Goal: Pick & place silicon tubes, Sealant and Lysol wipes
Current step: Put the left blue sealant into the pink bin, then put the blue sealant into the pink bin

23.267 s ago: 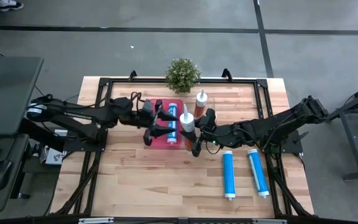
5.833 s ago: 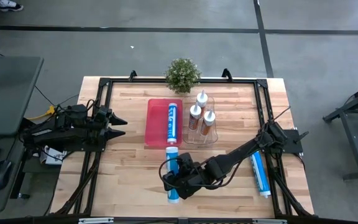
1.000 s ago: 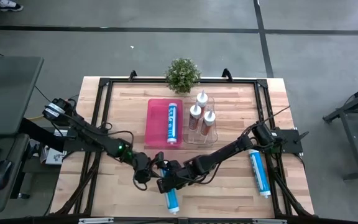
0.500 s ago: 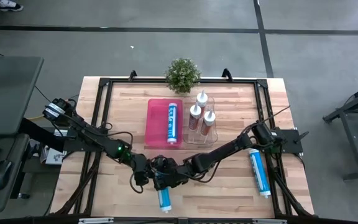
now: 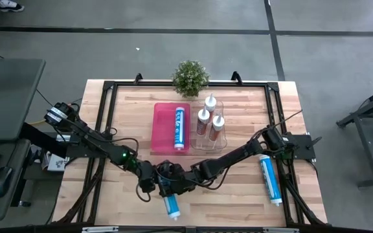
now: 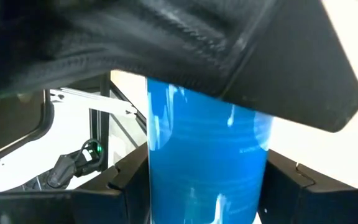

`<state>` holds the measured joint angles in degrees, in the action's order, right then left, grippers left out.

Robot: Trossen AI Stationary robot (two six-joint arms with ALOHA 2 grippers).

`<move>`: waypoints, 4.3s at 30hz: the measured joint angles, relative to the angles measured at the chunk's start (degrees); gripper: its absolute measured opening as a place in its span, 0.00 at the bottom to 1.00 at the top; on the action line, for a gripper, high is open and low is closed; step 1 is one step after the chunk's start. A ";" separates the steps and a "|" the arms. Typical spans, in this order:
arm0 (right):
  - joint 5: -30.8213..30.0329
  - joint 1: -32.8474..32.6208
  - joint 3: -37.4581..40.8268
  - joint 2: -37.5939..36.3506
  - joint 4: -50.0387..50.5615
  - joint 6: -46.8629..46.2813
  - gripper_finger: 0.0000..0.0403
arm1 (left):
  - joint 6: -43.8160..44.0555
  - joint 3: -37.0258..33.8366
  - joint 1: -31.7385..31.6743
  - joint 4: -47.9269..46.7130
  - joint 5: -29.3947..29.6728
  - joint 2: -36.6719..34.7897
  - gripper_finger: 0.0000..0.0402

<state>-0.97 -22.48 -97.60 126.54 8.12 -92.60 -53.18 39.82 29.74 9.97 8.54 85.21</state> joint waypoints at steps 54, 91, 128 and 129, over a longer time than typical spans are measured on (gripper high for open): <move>-13.96 -13.33 -0.13 -9.25 23.48 0.04 0.86 | -19.80 23.45 -25.91 -65.57 -1.54 -14.40 0.49; -12.43 -14.41 -0.13 -9.18 25.26 7.19 0.86 | -40.11 37.87 -45.48 -70.57 3.28 7.85 0.48; -14.92 -16.04 -0.13 -14.18 42.07 1.33 0.86 | -11.38 37.94 -37.55 -68.60 4.66 1.12 0.24; -15.49 -16.24 -0.13 -15.07 44.43 0.58 0.86 | -9.52 38.12 -37.05 -68.09 3.26 0.18 0.18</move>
<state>-16.46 -38.73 -97.73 111.47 52.55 -92.02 -62.70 77.94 -7.31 -58.12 11.80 85.39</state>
